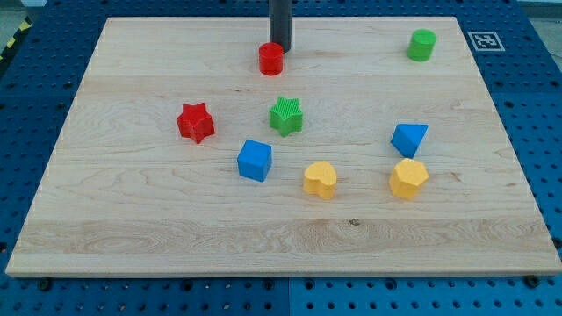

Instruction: Move green circle towards the center

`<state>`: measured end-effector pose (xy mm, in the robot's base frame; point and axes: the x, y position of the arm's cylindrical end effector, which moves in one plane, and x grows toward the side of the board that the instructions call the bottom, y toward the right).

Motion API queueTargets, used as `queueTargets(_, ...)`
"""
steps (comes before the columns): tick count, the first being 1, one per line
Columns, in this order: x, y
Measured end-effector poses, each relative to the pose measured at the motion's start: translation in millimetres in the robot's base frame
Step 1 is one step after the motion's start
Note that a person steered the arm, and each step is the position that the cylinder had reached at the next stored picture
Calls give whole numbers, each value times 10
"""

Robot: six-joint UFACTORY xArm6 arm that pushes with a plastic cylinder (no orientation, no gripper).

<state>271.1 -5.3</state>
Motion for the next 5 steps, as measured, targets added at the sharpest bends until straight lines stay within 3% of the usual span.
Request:
queueTargets(2,228,0)
queueTargets(3,-240,168)
queueTargets(4,-529,731)
queueTargets(5,-531,1475)
